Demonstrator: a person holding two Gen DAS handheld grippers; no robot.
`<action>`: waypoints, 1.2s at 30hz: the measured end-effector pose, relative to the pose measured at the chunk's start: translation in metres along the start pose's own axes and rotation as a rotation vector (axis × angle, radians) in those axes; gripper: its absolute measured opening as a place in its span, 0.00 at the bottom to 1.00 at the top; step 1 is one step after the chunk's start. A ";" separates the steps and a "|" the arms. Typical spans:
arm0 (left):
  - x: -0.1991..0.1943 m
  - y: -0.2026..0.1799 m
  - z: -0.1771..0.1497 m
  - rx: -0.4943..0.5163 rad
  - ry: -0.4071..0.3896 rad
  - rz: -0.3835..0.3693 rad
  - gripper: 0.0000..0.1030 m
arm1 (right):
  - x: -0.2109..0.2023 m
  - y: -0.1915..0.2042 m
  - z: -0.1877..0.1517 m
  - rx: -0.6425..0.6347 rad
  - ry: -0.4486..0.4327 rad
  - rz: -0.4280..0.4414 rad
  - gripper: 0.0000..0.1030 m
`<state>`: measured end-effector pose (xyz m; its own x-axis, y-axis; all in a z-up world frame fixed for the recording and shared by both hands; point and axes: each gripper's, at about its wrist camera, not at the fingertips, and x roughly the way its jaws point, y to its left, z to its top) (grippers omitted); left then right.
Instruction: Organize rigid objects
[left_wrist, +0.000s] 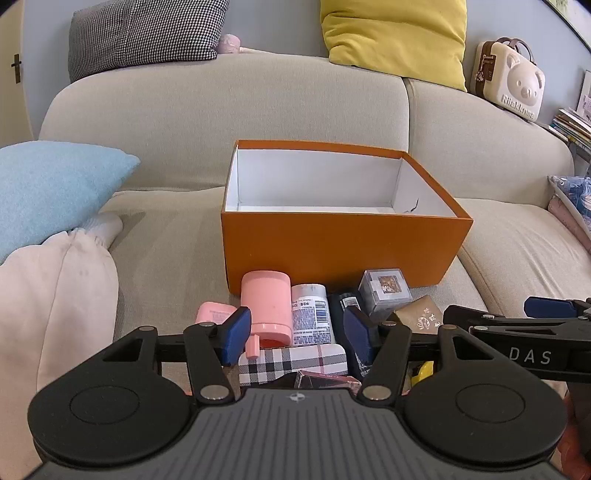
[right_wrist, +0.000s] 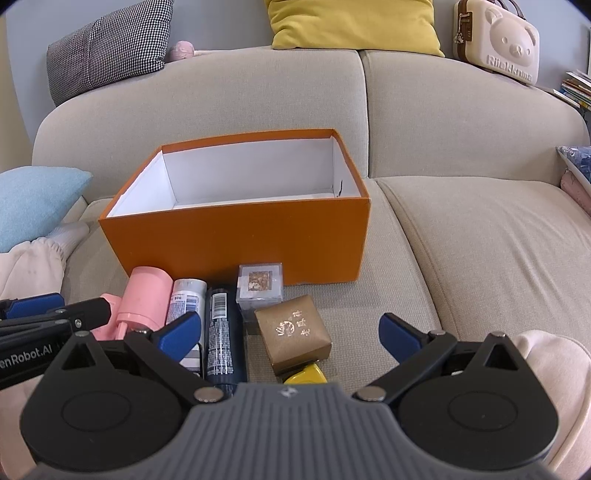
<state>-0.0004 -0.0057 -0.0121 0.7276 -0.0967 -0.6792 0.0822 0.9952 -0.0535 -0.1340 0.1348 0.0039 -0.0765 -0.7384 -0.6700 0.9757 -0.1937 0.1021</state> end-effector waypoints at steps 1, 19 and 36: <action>0.000 0.000 0.000 0.000 0.001 -0.001 0.66 | 0.000 0.000 0.000 0.000 0.001 0.000 0.99; 0.008 0.004 -0.001 -0.003 0.080 -0.026 0.55 | 0.004 0.003 -0.001 0.007 0.023 0.013 0.99; 0.060 0.076 -0.009 -0.139 0.360 0.073 0.46 | 0.049 0.064 0.005 -0.166 0.127 0.235 0.74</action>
<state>0.0434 0.0646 -0.0632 0.4403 -0.0378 -0.8970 -0.0719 0.9944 -0.0772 -0.0765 0.0832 -0.0187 0.1713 -0.6616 -0.7301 0.9846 0.0888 0.1505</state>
